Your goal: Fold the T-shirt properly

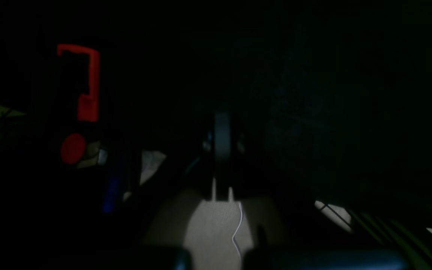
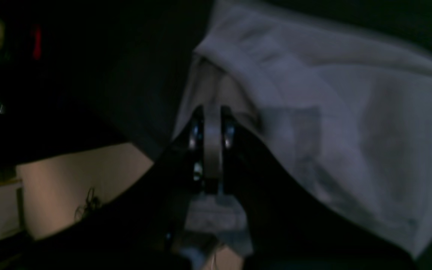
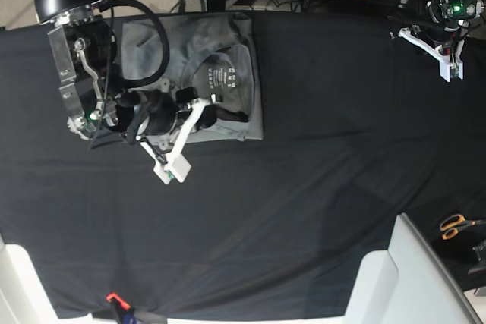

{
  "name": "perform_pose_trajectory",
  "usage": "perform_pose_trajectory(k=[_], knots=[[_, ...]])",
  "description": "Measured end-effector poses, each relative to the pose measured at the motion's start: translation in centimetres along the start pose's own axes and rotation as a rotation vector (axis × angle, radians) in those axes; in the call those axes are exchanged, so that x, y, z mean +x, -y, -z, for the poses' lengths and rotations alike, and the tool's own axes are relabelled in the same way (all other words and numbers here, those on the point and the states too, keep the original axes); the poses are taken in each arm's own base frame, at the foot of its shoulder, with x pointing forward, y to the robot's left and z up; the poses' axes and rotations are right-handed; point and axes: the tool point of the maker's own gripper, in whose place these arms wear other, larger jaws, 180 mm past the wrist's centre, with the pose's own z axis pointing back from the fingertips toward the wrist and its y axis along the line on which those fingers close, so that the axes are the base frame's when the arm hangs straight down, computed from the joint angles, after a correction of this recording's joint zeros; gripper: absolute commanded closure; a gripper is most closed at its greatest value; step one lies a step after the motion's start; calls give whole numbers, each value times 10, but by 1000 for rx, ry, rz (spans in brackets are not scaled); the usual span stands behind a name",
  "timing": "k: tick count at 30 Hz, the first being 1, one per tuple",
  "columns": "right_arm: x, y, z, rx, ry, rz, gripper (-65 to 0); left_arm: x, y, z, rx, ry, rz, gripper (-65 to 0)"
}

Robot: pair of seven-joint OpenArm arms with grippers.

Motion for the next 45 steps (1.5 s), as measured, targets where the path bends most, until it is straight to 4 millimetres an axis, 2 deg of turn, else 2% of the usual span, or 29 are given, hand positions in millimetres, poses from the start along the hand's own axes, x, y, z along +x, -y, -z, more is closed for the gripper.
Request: perform_pose_trajectory(k=[4,9,14,16,17,18,20,21,23,26,30,32,33,34,37,39,42,45], knots=[[-6,3,13,10,-29,33,-2,0,0,0,0,0,1,0],[25,24,17,-27,27,40,-2,-6,23,4,-53,-19,33,0],[23,30,19,-38,7,48,-2,-5,23,4,-50,-19,44,0],[27,29,9,-42,32,21,-2,-5,46,3,-102,-19,79,0],[29,29,2,-48,52,3,-2,-4,66,0,-160,-12,87,0],[31,30,-5,-55,79,-7,-2,-1,93,-7,-255,1,99,0],[32,42,-20,-80,139,4,-2,12,156,-33,-541,60,112,0],[28,52,-25,-104,140,13,-2,20,173,-45,-644,97,99,0],[16,75,-35,-163,128,40,-2,31,181,-52,-715,130,74,0],[-5,93,-43,-199,105,69,-2,36,183,-52,-740,139,84,0],[-36,117,-55,-253,91,124,-2,42,221,-82,-1026,215,144,0],[-50,128,-62,-286,97,128,-2,41,220,-67,-1024,155,132,0],[-55,131,-64,-296,102,128,-2,39,215,-54,-990,115,134,-76],[-60,134,-66,-303,107,129,-2,35,212,-45,-973,83,142,-199],[-71,136,-68,-308,112,129,-2,29,216,-38,-976,68,79,-532],[-80,142,-69,-321,112,141,-2,16,224,-35,-986,26,75,-650],[-96,158,-67,-353,97,177,-2,18,233,-38,-1007,39,50,-650],[-109,163,-61,-332,81,177,-2,24,236,-37,-1008,54,54,-650]])
